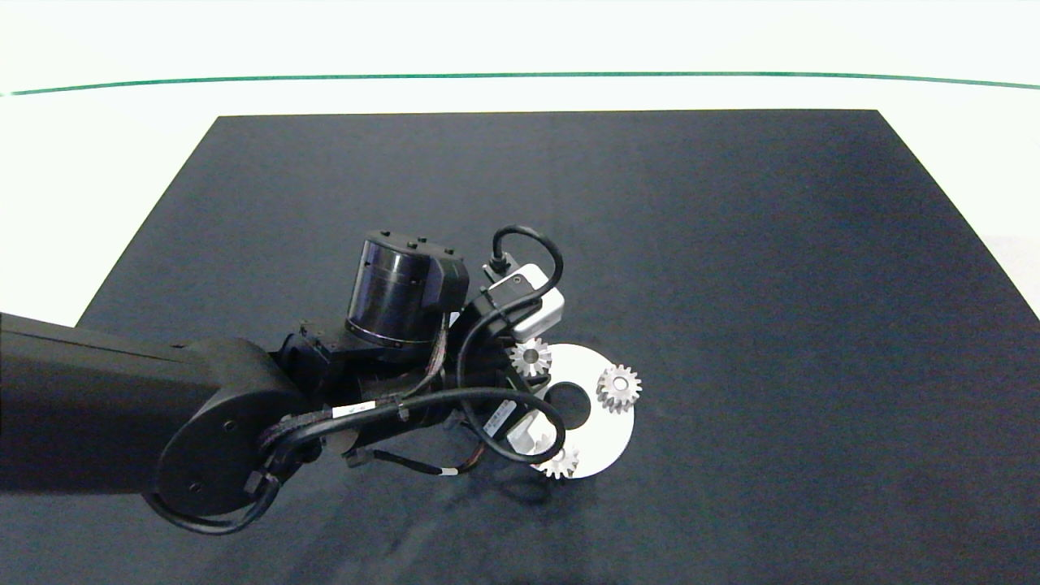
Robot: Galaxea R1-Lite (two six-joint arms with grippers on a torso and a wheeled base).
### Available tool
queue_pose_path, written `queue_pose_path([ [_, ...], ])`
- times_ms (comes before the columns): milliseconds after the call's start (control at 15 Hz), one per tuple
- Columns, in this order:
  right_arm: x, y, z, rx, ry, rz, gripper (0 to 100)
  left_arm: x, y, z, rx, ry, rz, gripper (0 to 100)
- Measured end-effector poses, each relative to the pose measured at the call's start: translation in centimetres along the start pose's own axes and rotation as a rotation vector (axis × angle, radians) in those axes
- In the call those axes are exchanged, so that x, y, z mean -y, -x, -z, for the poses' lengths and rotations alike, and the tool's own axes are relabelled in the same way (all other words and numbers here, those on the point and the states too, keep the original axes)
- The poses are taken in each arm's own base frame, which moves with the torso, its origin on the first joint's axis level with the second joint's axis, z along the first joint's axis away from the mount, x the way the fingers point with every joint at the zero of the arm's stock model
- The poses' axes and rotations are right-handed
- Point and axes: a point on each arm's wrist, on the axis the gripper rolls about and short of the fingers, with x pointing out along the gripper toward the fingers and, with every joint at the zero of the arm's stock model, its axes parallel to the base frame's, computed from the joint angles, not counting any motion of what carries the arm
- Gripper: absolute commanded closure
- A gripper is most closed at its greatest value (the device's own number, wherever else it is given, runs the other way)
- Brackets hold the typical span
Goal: Install three planetary gears onto the carrier pins
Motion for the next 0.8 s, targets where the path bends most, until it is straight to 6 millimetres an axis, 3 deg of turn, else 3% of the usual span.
queue_pose_path([
  [800, 0.05, 0.06, -0.1, 0.004, -0.002, 0.001, 0, -0.12, -0.3, 0.22, -0.007, 0.004, 0.001, 84],
])
